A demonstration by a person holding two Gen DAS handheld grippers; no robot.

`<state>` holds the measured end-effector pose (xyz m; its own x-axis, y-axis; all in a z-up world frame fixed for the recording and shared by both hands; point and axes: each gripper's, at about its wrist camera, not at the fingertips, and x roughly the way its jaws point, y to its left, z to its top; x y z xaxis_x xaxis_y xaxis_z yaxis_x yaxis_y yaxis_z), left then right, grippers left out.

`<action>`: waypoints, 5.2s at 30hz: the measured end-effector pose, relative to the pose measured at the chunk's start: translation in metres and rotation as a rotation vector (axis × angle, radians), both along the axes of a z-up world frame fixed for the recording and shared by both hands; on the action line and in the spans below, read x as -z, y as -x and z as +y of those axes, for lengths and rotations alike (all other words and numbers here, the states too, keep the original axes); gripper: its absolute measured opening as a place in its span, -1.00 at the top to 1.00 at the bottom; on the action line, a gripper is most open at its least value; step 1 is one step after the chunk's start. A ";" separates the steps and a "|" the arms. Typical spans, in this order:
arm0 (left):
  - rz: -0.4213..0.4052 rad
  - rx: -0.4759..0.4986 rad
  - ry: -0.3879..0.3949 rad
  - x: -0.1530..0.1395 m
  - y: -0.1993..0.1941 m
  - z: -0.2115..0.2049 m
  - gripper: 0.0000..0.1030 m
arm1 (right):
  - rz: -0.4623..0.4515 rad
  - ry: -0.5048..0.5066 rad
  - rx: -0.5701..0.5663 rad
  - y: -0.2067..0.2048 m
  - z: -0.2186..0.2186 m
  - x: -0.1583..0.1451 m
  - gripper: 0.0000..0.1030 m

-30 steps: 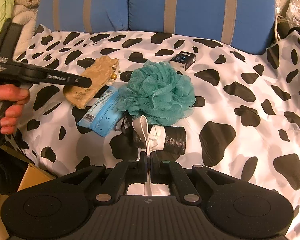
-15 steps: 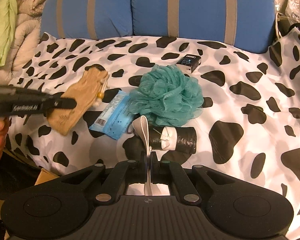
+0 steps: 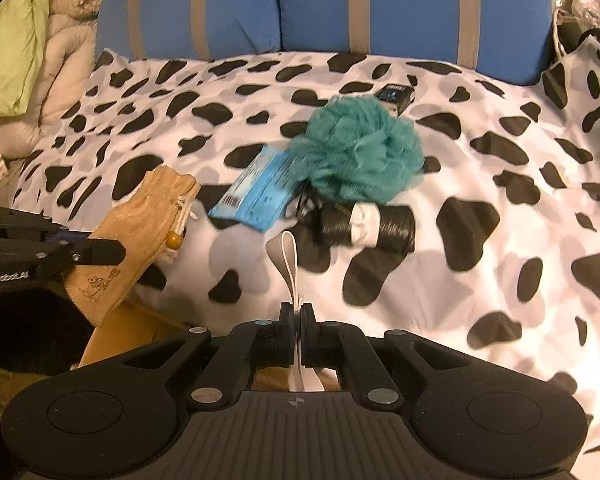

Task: Organize soft objects
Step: 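Carry the pouch to the box with the left gripper while the right gripper holds the strap, then release the pouch into the box with the left gripper while the right gripper drops the strap, then move both grippers from the box toward the blue packet and black roll, then grasp the blue wet-wipe packet with the left gripper while the right gripper grasps the black roll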

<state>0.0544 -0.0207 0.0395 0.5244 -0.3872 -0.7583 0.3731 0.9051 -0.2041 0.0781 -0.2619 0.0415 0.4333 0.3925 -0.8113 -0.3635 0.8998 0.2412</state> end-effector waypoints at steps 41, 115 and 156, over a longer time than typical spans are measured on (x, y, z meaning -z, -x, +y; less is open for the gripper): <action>0.229 -0.071 -0.088 0.036 0.035 -0.015 0.16 | 0.147 0.061 -0.031 0.046 0.018 0.016 -0.56; 0.105 -0.071 -0.078 0.017 -0.018 -0.013 0.15 | 0.032 0.071 0.161 -0.031 -0.012 0.011 -1.00; 0.083 -0.103 -0.129 0.025 -0.122 -0.001 -0.27 | 0.118 0.066 0.077 -0.145 0.008 0.084 -0.69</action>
<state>0.1768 -0.0212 0.0147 0.4899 -0.2310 -0.8406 0.2636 0.9584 -0.1097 0.2228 -0.2534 -0.0425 0.3598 0.3058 -0.8815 -0.2650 0.9394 0.2176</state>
